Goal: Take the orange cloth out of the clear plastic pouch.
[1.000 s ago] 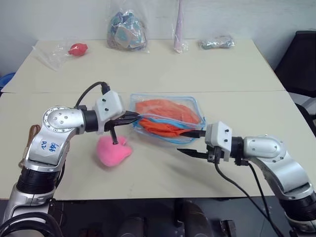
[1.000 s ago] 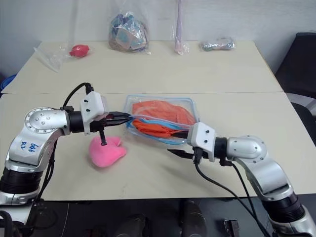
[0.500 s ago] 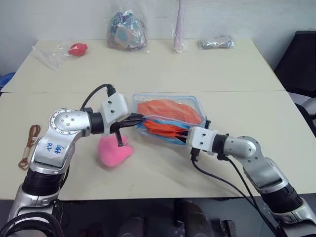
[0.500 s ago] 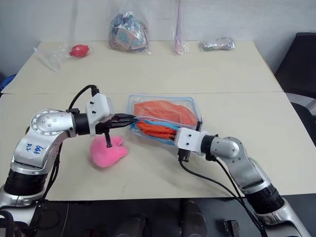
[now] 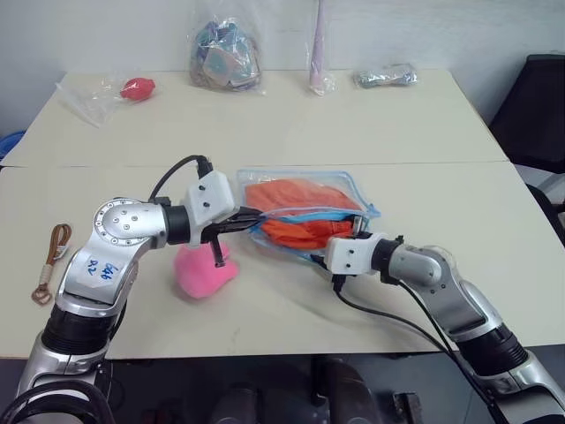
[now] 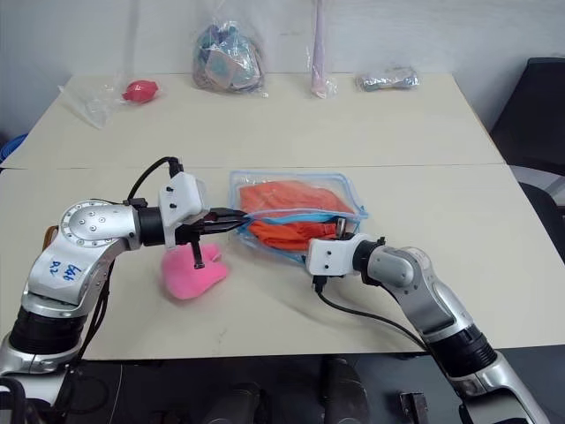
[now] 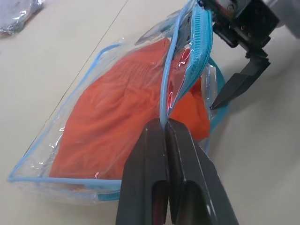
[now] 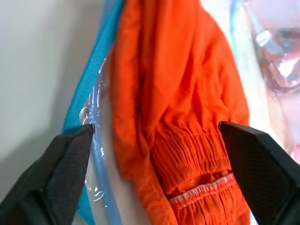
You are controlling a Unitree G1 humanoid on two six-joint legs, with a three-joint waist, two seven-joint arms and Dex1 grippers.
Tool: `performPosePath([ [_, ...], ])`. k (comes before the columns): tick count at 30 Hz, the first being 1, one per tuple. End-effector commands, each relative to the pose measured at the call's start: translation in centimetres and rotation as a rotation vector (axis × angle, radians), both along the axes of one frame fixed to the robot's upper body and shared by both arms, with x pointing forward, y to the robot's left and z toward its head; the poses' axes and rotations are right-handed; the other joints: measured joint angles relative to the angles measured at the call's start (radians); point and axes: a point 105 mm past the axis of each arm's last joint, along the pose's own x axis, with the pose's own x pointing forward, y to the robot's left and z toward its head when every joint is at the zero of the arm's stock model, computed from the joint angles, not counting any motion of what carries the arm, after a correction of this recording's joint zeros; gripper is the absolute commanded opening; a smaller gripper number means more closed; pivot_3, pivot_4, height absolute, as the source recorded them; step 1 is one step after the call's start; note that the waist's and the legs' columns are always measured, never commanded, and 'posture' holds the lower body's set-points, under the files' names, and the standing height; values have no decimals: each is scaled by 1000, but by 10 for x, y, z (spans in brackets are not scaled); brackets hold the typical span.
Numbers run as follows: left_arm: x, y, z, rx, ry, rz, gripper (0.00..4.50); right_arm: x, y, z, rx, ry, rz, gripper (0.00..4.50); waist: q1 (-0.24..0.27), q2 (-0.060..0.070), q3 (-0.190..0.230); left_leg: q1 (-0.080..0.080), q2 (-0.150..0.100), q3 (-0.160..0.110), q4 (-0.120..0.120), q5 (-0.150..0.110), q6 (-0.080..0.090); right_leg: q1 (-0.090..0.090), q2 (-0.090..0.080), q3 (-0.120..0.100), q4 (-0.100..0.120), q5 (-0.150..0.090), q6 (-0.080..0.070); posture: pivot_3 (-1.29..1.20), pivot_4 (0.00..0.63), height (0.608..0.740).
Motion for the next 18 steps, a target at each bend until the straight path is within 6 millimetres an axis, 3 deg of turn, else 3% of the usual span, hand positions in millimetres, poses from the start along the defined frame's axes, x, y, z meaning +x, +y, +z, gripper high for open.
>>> performPosePath([
  [1,-8,-9,9,-12,-39,-42,0,6,4,4,-35,-72,-4,4471,-1,0,0,0,0,0,0,0,0,0,0,0,0,0,0,0,150,740],
  [8,-13,-16,7,-23,-26,-62,0,18,13,5,-51,-108,-23,4471,-2,0,0,0,0,0,0,0,0,0,0,0,0,0,0,0,150,740],
  [18,-11,-8,-2,7,-23,-32,0,18,17,25,118,15,-45,4471,-1,0,0,0,1,0,0,0,0,0,0,0,0,0,0,0,150,740],
])
